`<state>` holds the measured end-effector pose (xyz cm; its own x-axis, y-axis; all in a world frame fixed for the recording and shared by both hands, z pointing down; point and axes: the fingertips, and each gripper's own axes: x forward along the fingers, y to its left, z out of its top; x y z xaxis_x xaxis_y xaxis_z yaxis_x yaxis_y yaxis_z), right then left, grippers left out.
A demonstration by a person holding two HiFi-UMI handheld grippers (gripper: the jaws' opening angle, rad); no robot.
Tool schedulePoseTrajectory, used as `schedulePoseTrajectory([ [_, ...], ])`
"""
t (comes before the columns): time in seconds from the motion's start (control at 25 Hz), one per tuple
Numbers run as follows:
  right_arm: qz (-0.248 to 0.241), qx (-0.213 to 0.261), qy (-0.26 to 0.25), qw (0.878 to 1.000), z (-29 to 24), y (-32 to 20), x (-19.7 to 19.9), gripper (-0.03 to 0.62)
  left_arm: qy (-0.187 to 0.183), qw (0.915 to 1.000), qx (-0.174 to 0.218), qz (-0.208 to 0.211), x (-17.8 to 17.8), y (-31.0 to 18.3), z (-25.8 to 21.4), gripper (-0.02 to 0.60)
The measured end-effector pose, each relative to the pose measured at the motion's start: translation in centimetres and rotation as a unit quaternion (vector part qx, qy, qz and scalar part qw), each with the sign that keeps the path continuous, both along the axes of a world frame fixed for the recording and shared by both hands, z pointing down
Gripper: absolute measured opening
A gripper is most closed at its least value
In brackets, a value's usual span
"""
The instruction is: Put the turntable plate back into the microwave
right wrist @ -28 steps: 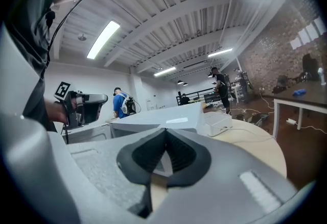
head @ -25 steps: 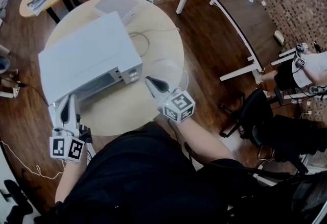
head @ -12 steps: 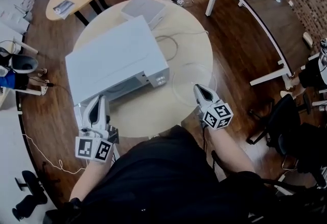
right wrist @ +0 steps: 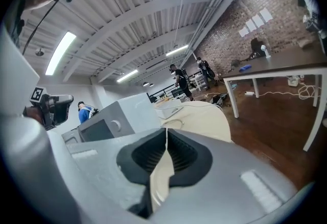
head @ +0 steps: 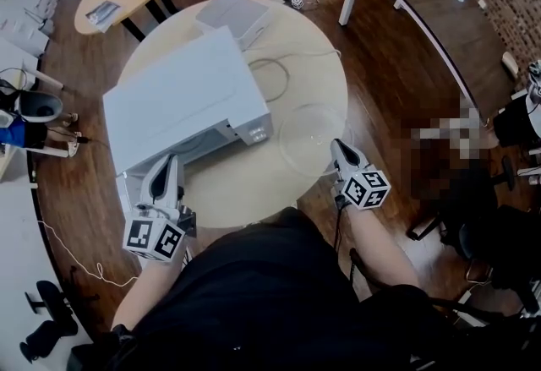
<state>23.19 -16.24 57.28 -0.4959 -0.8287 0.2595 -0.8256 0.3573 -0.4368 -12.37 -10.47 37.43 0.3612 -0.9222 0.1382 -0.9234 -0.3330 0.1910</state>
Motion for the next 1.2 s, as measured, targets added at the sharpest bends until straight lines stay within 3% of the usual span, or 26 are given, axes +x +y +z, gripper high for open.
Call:
schedulePoseTrajectory([
  [0.4, 0.026, -0.054, 0.016, 0.998, 4.3, 0.0, 3.6, 0.077, -0.002, 1.0000, -0.007, -0.006, 1.0, -0.9, 0.0, 0.003],
  [0.76, 0.064, -0.081, 0.033, 0.994, 6.6, -0.1, 6.3, 0.080, -0.014, 0.9999, -0.008, 0.002, 2.3, -1.6, -0.3, 0.003],
  [0.88, 0.067, -0.095, 0.031, 0.993, 7.6, 0.0, 6.9, 0.116, -0.017, 0.9998, -0.013, 0.003, 2.5, -1.7, -0.1, 0.003],
  [1.2, 0.075, -0.120, 0.039, 0.989, 9.6, 0.3, 8.3, 0.141, -0.025, 0.9995, -0.019, 0.004, 2.9, -2.1, -0.2, 0.003],
])
